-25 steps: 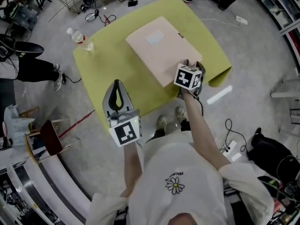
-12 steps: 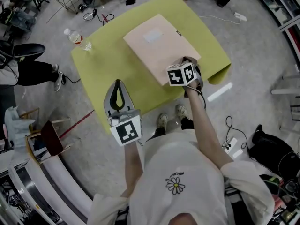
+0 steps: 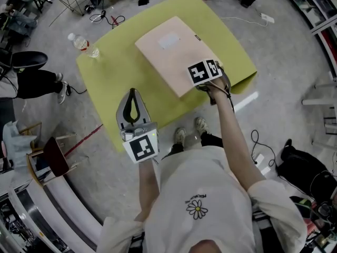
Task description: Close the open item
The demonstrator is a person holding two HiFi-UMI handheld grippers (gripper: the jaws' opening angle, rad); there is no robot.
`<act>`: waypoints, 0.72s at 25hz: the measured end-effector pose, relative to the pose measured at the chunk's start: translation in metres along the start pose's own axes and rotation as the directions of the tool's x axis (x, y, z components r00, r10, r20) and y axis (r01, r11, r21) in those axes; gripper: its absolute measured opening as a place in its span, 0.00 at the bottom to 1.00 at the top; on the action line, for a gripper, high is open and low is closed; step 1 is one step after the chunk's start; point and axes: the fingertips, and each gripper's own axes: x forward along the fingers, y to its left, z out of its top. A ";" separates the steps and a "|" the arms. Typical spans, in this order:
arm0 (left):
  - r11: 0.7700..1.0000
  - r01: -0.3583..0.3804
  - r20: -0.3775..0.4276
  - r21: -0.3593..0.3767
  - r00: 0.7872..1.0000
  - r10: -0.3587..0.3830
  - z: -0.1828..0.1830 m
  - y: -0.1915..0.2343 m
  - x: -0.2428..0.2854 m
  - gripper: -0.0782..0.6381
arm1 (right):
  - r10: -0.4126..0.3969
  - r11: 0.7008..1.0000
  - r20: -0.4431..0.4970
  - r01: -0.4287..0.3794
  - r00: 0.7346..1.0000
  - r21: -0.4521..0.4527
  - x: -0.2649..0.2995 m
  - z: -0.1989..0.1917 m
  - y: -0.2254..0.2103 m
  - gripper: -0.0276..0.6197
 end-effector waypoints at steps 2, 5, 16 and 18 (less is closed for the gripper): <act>1.000 0.001 -0.002 -0.005 1.000 -0.001 0.000 -0.001 0.001 0.13 | 0.008 1.000 -0.008 -0.008 1.000 -0.018 0.000 0.001 0.000 0.06; 1.000 0.004 -0.005 -0.009 1.000 -0.004 -0.002 -0.004 0.003 0.13 | 0.032 0.999 0.000 -0.032 0.999 -0.011 0.002 0.000 0.000 0.06; 1.000 -0.010 0.046 -0.021 0.999 0.011 0.024 -0.005 0.007 0.13 | 0.057 0.998 0.098 -0.056 0.994 -0.012 -0.014 0.012 -0.003 0.06; 1.000 -0.011 0.060 -0.025 0.998 0.013 0.032 -0.006 0.008 0.13 | 0.050 0.999 0.159 -0.051 0.986 0.002 -0.027 0.023 -0.006 0.06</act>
